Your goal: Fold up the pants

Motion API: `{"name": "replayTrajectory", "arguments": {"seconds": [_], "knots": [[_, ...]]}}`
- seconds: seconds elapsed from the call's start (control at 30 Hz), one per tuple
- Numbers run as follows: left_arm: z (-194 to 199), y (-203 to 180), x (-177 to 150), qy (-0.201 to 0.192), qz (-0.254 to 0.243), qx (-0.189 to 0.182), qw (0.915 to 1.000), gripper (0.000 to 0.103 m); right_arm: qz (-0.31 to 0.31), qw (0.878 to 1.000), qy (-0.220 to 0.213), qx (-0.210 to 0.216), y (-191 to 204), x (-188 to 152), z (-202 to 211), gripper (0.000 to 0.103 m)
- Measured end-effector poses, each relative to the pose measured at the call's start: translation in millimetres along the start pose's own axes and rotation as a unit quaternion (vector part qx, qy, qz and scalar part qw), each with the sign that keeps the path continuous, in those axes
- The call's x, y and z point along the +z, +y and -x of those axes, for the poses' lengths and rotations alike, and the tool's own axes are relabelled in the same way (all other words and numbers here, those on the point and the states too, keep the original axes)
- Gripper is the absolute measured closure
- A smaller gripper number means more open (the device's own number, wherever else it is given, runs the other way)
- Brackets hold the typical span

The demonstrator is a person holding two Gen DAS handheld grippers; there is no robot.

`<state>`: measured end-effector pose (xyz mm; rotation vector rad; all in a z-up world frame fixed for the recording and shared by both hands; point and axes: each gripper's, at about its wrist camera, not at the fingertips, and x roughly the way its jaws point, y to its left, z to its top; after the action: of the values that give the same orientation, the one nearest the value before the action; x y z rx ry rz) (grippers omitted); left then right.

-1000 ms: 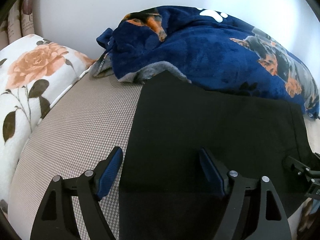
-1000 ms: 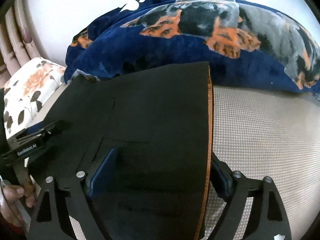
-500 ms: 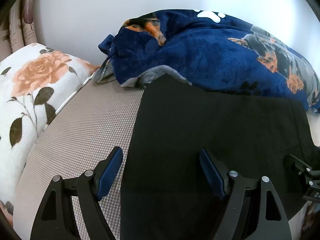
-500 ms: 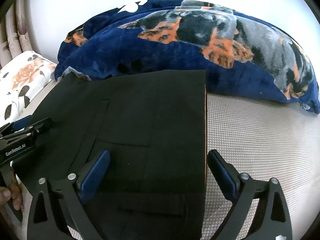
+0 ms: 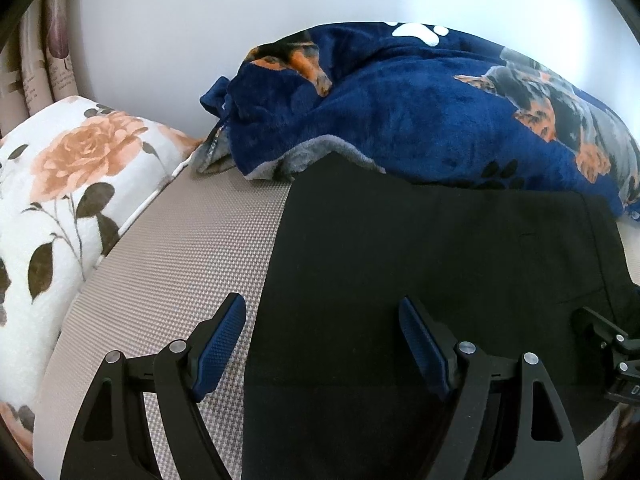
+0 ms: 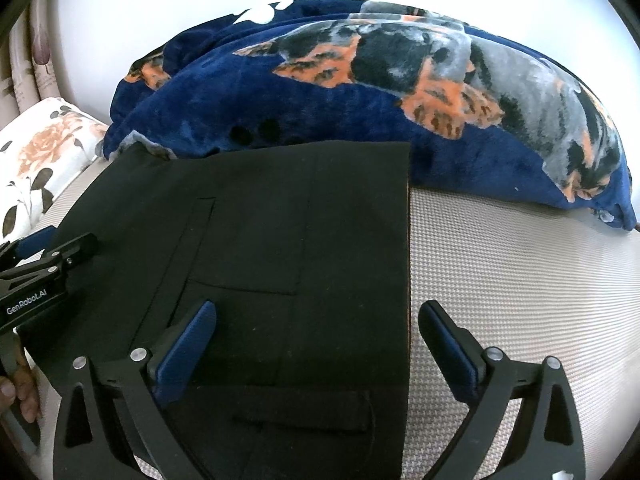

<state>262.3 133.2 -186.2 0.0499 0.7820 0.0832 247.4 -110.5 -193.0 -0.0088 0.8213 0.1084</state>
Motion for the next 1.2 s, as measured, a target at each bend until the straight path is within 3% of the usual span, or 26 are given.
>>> {"name": "replayTrajectory", "arguments": {"seconds": [1.2], "knots": [[3.1,-0.8,-1.9,-0.01,-0.001,0.014,0.9999,0.024,0.002,1.0,0.001,-0.005,-0.1,0.6,-0.3,0.002]]}}
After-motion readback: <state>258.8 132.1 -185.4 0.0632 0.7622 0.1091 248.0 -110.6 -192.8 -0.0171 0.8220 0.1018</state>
